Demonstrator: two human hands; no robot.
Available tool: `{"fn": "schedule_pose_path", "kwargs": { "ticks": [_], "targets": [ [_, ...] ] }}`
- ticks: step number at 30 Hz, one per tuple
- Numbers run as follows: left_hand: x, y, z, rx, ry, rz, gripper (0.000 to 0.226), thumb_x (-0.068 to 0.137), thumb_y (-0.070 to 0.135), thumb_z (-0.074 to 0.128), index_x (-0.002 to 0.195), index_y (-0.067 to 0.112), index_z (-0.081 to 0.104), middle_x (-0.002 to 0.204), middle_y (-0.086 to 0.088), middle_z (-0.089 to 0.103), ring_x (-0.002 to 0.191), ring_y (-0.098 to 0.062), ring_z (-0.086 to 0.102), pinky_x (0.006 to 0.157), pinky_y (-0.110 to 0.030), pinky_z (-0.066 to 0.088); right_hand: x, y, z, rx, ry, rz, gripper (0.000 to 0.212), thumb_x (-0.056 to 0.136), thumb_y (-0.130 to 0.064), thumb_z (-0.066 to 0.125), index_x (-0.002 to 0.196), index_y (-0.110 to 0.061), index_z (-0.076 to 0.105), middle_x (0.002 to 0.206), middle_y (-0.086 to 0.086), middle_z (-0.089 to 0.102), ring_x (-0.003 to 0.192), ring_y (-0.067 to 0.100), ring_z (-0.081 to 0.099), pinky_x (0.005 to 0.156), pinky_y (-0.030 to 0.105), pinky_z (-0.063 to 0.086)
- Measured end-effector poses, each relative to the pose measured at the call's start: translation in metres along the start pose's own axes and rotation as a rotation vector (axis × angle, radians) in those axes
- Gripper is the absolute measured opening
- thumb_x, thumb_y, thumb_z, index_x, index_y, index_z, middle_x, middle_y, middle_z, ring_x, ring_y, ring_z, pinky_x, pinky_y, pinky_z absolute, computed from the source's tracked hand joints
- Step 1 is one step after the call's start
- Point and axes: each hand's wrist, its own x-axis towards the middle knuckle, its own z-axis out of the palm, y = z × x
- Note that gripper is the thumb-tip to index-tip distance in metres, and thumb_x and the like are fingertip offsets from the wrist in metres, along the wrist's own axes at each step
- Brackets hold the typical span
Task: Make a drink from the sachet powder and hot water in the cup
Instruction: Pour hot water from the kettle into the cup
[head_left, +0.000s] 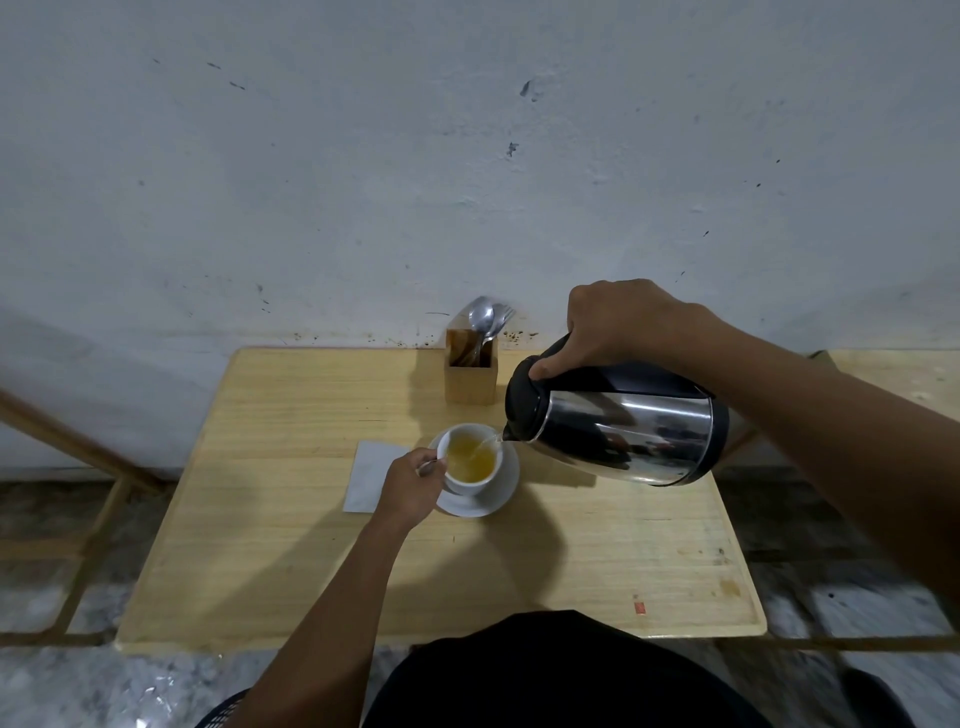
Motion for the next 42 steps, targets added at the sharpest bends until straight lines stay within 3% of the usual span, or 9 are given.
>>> {"fn": "schedule_pose_path", "kwargs": {
  "ticks": [18, 26, 30, 35, 39, 42],
  "targets": [
    [-0.002, 0.002, 0.0, -0.025, 0.002, -0.02, 0.021, 0.093, 0.019, 0.057, 0.107, 0.007, 0.067, 0.098, -0.006, 0.063, 0.096, -0.028, 0.064, 0.088, -0.05, 0.055, 0.0, 0.015, 0.002, 0.072, 0.003, 0.028, 0.073, 0.061, -0.084, 0.061, 0.055, -0.013, 0.044, 0.051, -0.003, 0.047, 0.05, 0.016, 0.044, 0.054, 0.028, 0.033],
    [0.002, 0.0, 0.001, -0.049, -0.02, -0.063, 0.021, 0.092, 0.02, 0.055, 0.107, 0.009, 0.066, 0.1, -0.01, 0.067, 0.089, -0.029, 0.065, 0.084, -0.053, 0.056, -0.006, 0.055, 0.027, 0.468, 0.003, 0.077, 0.073, 0.059, -0.078, 0.068, 0.045, -0.013, 0.04, 0.044, 0.0, 0.03, 0.042, 0.015, 0.029, 0.051, 0.03, 0.024],
    [0.003, 0.001, 0.004, -0.09, 0.019, -0.103, 0.01, 0.088, 0.017, 0.056, 0.089, 0.018, 0.066, 0.083, -0.004, 0.067, 0.09, -0.032, 0.066, 0.086, -0.054, 0.055, -0.02, 0.081, 0.052, 0.718, 0.125, 0.123, 0.07, 0.061, -0.069, 0.074, 0.04, -0.011, 0.041, 0.04, -0.001, 0.028, 0.037, 0.014, 0.028, 0.049, 0.028, 0.024],
    [0.002, 0.004, 0.011, -0.092, 0.116, -0.117, 0.027, 0.09, 0.022, 0.055, 0.065, 0.027, 0.064, 0.076, -0.006, 0.067, 0.087, -0.034, 0.066, 0.084, -0.054, 0.056, -0.04, 0.112, 0.082, 0.942, 0.365, 0.182, 0.077, 0.07, -0.061, 0.072, 0.045, 0.007, 0.046, 0.043, 0.01, 0.035, 0.043, 0.02, 0.034, 0.053, 0.029, 0.03],
    [0.002, 0.004, 0.018, -0.077, 0.187, -0.119, 0.028, 0.091, 0.022, 0.053, 0.064, 0.022, 0.064, 0.072, -0.01, 0.066, 0.085, -0.037, 0.066, 0.083, -0.053, 0.057, -0.049, 0.134, 0.097, 1.051, 0.539, 0.25, 0.071, 0.076, -0.052, 0.071, 0.052, 0.013, 0.056, 0.045, 0.019, 0.044, 0.04, 0.019, 0.038, 0.045, 0.024, 0.034],
    [0.0, 0.006, 0.024, -0.054, 0.242, -0.115, 0.03, 0.091, 0.021, 0.051, 0.071, 0.005, 0.066, 0.074, -0.02, 0.067, 0.08, -0.039, 0.066, 0.08, -0.05, 0.056, -0.05, 0.149, 0.105, 1.096, 0.627, 0.285, 0.069, 0.082, -0.046, 0.07, 0.053, 0.015, 0.055, 0.048, 0.026, 0.048, 0.042, 0.021, 0.042, 0.047, 0.024, 0.038]
  ]
}}
